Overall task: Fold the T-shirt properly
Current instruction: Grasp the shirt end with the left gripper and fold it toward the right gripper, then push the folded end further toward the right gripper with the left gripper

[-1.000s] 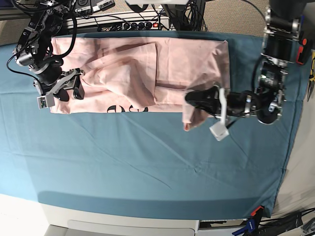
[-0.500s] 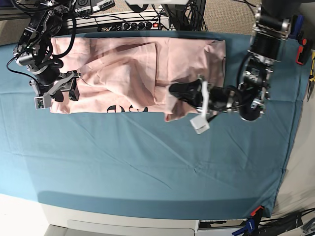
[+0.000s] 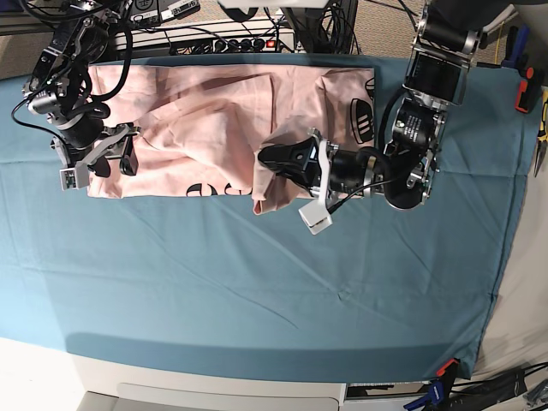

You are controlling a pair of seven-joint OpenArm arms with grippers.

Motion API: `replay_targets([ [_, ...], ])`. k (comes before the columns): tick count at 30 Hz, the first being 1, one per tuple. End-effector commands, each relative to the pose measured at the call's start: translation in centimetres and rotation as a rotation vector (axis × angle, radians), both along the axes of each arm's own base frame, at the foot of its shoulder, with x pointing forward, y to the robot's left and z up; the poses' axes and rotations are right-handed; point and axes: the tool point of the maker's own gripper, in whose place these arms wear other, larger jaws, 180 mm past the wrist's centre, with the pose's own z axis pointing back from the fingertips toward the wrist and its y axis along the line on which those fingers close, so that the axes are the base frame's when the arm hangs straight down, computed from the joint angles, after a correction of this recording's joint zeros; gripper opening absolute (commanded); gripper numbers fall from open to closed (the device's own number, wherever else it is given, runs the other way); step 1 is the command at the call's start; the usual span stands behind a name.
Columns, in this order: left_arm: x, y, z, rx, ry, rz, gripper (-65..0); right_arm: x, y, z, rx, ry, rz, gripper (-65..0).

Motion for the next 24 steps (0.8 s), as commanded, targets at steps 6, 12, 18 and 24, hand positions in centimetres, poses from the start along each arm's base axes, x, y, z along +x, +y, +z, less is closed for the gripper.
replay_targets([
  [6, -1.1, -1.9, 1.0, -0.043, -0.012, -0.057, -65.0, 0.8, -0.1, 1.4, -0.001, -0.057, 0.003, -31.4],
  [12, -2.1, -3.3, 0.1, -0.009, -0.029, -0.095, -65.0, 0.8, -0.1, 1.4, 0.0, -0.057, 0.003, -31.4],
  [18, -1.7, -3.4, -0.1, 0.01, -0.048, -0.082, -65.0, 0.8, -0.1, 1.4, 0.0, -0.057, 0.003, -31.4],
  [24, -1.7, -3.4, -0.1, 0.009, -0.048, -0.082, -65.0, 0.8, -0.1, 1.4, 0.0, -0.06, 0.003, -31.4],
])
